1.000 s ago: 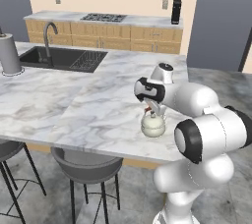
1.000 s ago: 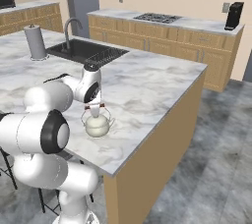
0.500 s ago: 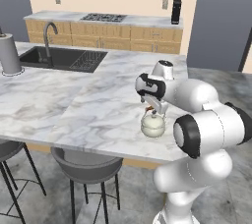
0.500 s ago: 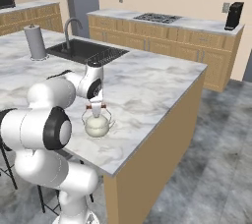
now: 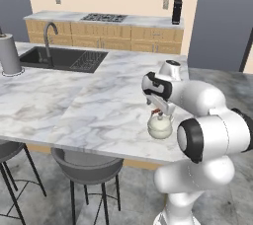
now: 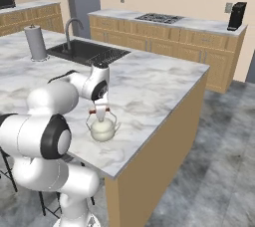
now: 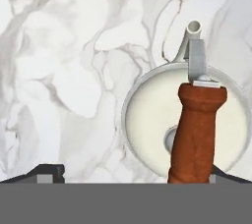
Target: The kettle is done boiling. Turn off the stove, then wait for 300 timesteps before moving the kettle to the dining table.
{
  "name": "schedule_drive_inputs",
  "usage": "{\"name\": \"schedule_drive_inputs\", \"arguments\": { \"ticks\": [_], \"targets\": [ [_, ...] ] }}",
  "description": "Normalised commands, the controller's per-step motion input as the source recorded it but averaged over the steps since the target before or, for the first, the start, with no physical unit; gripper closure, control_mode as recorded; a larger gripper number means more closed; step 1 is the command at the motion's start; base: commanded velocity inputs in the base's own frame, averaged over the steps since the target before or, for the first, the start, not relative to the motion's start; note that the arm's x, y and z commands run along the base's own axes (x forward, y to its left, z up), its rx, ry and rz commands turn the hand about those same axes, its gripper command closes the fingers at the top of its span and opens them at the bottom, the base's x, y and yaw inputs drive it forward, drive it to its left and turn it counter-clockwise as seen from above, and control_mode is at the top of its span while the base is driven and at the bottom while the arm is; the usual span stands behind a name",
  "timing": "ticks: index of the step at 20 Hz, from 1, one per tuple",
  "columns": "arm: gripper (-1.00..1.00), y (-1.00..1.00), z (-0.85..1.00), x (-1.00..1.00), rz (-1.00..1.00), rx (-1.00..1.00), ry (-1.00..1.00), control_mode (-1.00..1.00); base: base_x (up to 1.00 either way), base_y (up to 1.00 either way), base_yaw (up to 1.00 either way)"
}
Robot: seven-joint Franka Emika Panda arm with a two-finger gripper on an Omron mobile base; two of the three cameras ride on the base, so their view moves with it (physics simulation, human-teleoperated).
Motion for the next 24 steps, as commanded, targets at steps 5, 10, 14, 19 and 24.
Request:
{"name": "schedule_drive_inputs", "arguments": {
  "ticks": [5, 10, 14, 19, 24],
  "targets": [
    [-1.00, -0.03, -0.13, -0.12, 0.00, 0.00, 0.02, -1.00, 0.00, 0.00, 0.00],
    [-1.00, 0.00, -0.03, 0.00, 0.00, 0.00, 0.02, -1.00, 0.00, 0.00, 0.00],
    [-1.00, 0.00, 0.00, 0.00, 0.00, 0.00, 0.00, -1.00, 0.00, 0.00, 0.00],
    [-1.00, -0.03, 0.01, -0.20, -0.04, 0.00, 0.00, -1.00, 0.00, 0.00, 0.00],
    [-1.00, -0.07, 0.18, -0.52, -0.09, 0.01, 0.02, -1.00, 0.00, 0.00, 0.00]
  ]
}}
